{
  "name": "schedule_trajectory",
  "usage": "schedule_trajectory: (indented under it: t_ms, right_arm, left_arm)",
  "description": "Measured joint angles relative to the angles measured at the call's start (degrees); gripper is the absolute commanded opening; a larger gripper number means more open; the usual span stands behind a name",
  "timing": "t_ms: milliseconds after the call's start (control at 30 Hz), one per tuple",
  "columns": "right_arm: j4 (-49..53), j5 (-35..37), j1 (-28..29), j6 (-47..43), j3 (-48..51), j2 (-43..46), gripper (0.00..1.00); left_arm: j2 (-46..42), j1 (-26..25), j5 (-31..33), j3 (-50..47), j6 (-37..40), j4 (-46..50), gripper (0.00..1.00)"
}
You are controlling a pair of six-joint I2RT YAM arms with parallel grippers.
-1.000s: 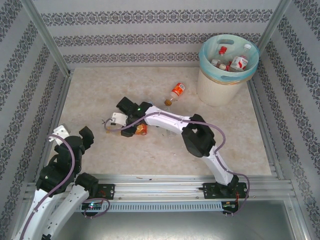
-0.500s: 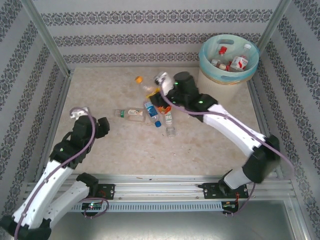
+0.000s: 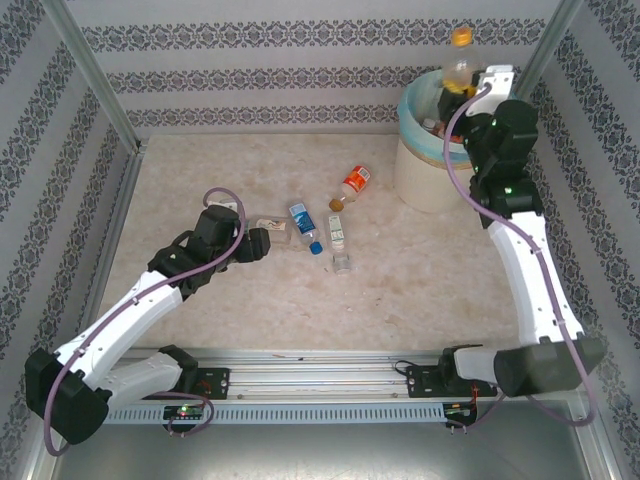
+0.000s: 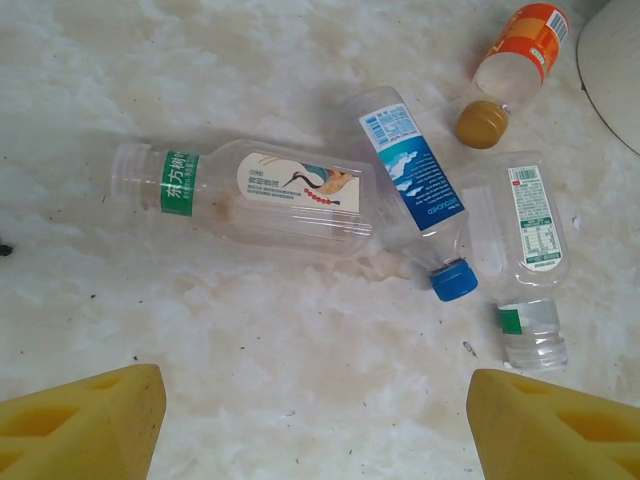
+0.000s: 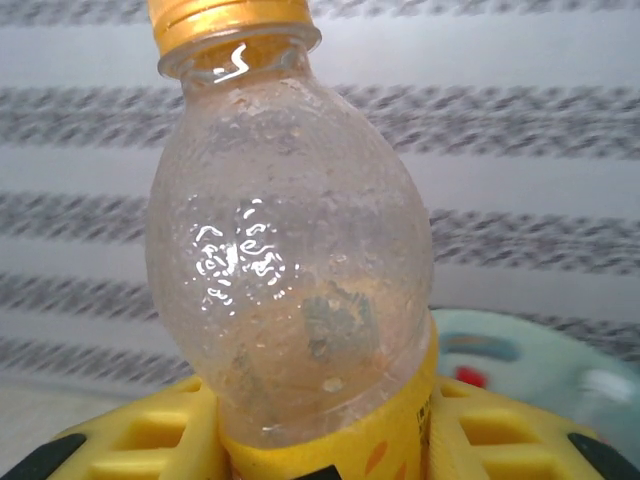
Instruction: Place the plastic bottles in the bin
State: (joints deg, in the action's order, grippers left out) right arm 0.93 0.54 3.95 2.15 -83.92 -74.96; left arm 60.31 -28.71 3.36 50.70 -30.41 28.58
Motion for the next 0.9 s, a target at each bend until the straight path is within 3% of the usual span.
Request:
schedule_trajectory:
  t_ms: [100,433,667,900]
  right_arm:
    - [-4.87,1.14,-2.62,1.29,-1.55,-5.64,0.35]
    - [-11.08,1.79,-2.99,4.90,-8.00,-23.50,0.41]
    - [-8.87,1.31,-3.87,9.86,-10.82,-26.60,0.60]
    - [-8.31,2.08,-4.22,11.45,-10.80,-26.01,0.43]
  left_arm:
    - [-0.20,-0.13,-0.37,-0.09,0.00,-1.14,0.79]
    - [-3.56,-0.13,-0.09,-1.92,-0.04,-1.66,0.80]
    - [-4.90,-0.13,1.03,-3.02,-0.02,-1.60,0.81]
    - [-4.92,-0.13,1.40,-3.02,0.00,-1.60,0.82]
